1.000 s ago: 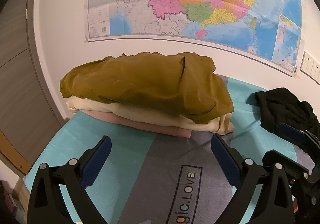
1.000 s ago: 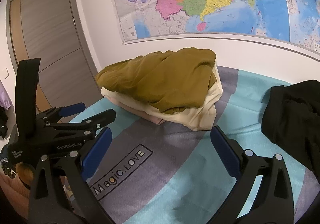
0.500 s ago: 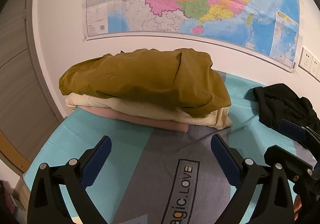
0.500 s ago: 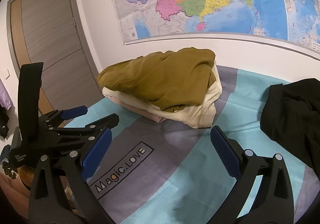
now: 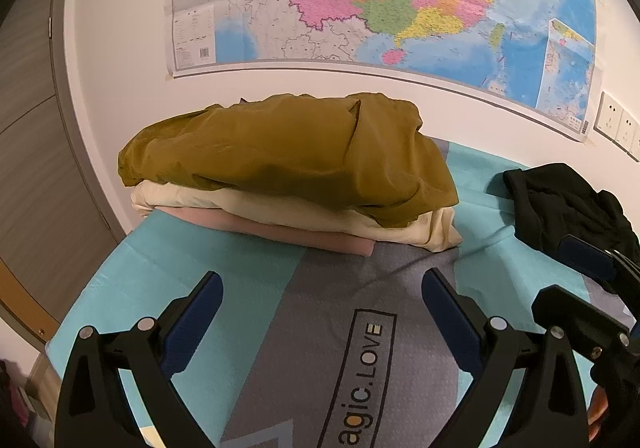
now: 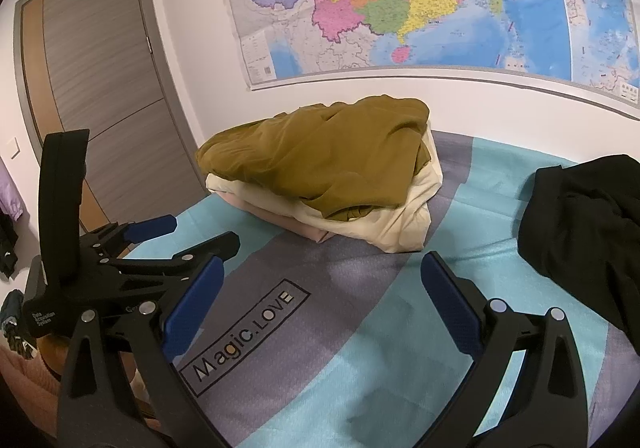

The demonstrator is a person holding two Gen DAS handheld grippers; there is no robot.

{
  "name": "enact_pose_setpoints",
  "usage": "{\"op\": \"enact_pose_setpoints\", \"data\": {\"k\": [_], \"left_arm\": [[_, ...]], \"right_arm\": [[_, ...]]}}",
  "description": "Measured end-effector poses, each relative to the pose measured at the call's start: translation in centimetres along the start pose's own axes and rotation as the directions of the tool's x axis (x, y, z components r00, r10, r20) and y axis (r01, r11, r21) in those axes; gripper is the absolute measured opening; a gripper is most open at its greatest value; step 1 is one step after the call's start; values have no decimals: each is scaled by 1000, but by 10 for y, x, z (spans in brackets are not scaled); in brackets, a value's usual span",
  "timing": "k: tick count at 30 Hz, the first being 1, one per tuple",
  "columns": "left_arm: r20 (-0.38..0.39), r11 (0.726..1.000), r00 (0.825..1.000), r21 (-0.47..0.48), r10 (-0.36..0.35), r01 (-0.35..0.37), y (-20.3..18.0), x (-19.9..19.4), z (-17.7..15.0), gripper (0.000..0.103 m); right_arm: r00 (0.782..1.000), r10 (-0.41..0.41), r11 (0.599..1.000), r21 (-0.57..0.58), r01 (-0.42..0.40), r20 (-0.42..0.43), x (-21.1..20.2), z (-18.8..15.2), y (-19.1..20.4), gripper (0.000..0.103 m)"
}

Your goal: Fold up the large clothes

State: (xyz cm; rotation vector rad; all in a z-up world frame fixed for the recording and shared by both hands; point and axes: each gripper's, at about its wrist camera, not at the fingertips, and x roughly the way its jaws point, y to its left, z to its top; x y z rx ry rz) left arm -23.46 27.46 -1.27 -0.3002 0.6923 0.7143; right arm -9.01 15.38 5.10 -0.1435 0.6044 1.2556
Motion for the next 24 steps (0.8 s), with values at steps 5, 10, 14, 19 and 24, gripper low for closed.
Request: {"op": "enact_pose_setpoints", "data": {"k": [5,10,14,19,24], "left_arm": [[1,1000,1000,3,-4,4,-1,0,0,96],[-3,1000,1000,4,-4,4,-2,0,-2,96],[-4,1000,1000,7,-3,3,-3,-1,-2,96],[-9,1000,1000,6,-4,4,-3,1,-3,96],[-10,1000,1000,6,-4,4,-3,1,-4,96]], "right_arm": [[1000,0,1000,0,0,0,0,-1,1,97],[1000,3,1000,5,-3,-4,-1,-3,0,97],[1000,5,1000,9,-5,-9,0,-4,1,97],[1000,3,1000,10,-3,-9,0,-5,2,97],[1000,7,1000,11,-7,-10,0,-5,1,97]]}}
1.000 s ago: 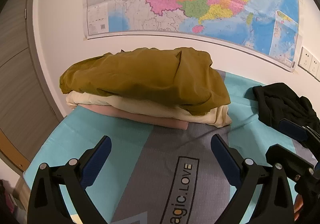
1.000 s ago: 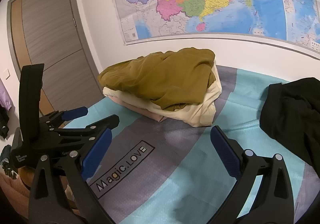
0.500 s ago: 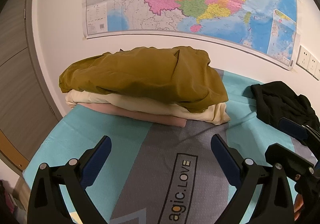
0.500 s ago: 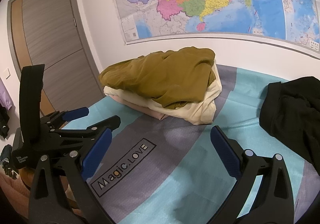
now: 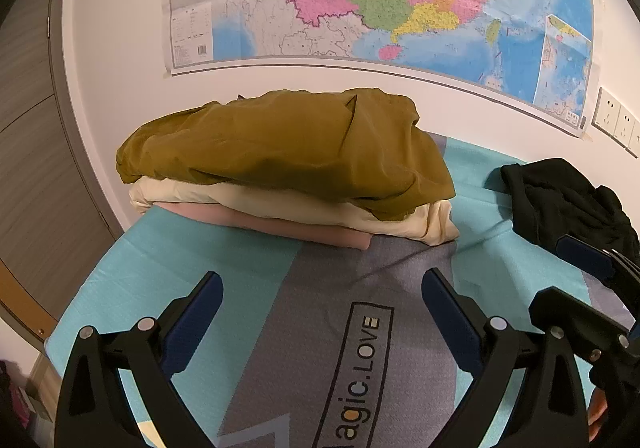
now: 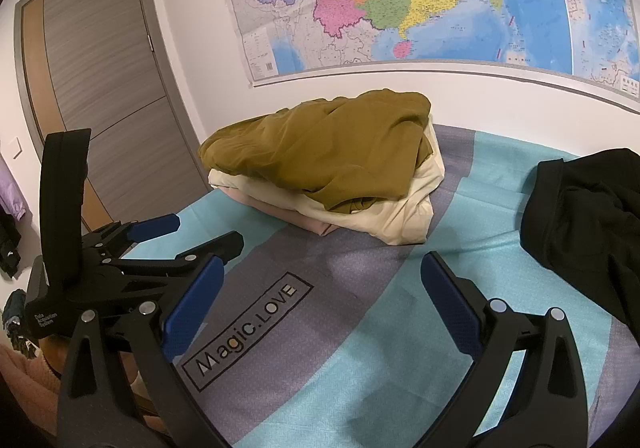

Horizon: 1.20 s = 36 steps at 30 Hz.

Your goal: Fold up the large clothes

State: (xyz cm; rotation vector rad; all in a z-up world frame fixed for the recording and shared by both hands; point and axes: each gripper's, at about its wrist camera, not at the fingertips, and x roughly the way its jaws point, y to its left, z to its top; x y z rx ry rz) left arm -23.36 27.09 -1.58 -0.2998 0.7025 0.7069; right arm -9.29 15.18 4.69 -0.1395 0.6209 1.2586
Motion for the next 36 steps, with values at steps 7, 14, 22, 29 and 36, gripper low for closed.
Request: {"op": "enact_pose_setpoints", "data": {"k": [7,14,22,29,36], "left_arm": [[-5,1000,1000,2,0,0,-1,2,-2,96],[-4,1000,1000,1,0,0,0,2,-2,96],[-7,1000,1000,-1,-1,1,0,4,-2,96],[-11,1000,1000,-6,-2,2,1,5,-3,96],[-20,1000,1000,-14,-8,7,0,6,-3,96]], "right_arm": [[1000,0,1000,5,0,-1,0,-1,0,97],[1000,3,1000,3,-3,-2,1,-1,0,97],[1000,4,1000,3,-4,-1,1,-1,0,97],[1000,2,1000,3,-2,-4,2,-1,0,97],[1000,5,1000,0,-5,-7,2,-1,0,97]]}}
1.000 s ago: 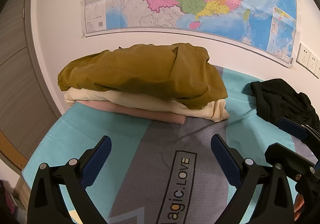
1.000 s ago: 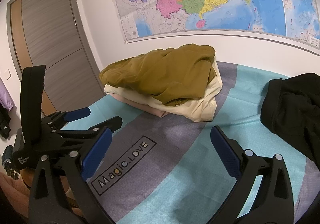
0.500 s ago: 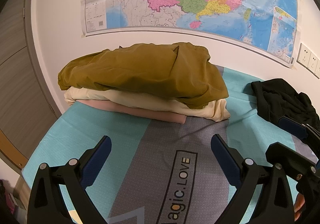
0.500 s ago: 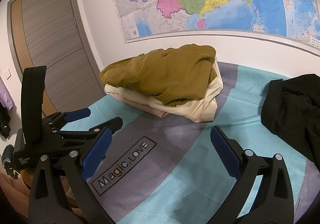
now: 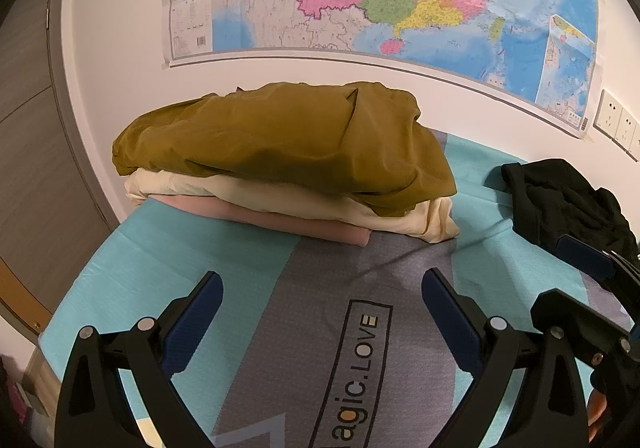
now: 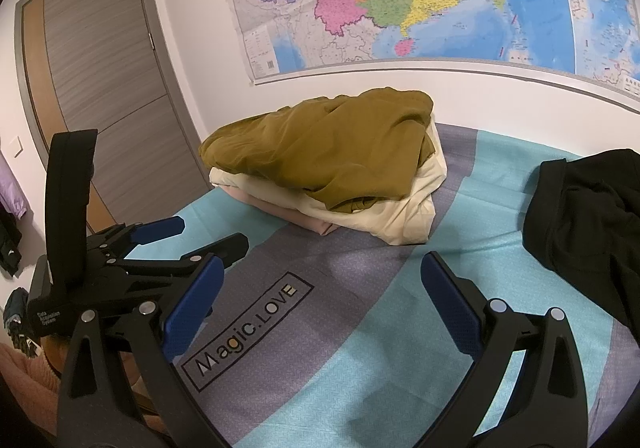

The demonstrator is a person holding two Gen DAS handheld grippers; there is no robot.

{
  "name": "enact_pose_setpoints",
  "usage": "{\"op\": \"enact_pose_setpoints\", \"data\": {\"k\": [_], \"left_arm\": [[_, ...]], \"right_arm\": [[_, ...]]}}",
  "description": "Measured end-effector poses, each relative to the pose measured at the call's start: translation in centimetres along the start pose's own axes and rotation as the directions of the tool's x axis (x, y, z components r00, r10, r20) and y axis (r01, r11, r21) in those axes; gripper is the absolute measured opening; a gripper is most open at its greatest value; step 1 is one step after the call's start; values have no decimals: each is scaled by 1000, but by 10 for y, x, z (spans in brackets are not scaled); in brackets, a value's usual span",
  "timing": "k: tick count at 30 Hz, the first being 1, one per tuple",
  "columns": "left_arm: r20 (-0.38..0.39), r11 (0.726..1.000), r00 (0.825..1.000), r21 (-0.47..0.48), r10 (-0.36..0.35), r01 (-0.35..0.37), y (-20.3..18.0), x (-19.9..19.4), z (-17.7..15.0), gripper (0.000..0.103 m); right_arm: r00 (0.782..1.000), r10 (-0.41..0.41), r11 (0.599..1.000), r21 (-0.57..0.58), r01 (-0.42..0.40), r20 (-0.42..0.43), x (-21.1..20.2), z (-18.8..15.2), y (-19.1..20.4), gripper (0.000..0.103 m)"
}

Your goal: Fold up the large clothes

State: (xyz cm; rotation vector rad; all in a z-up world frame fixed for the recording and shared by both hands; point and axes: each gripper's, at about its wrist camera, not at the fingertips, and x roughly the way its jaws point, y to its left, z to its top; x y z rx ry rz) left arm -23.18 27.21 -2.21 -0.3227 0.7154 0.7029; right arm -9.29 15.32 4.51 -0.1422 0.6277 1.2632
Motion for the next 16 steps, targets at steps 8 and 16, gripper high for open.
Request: {"op": "enact_pose_setpoints", "data": {"k": [8,16], "left_arm": [[26,1000,999,-7,-20,20,0,1,0,96],[-52,994,993,-31,-110,109,-17,19,-4,96]], "right_arm": [[1000,6,1000,14,-6,2,-1,1,-5,97],[999,-45,998,51,45,16,-12,-3,-21,97]]}}
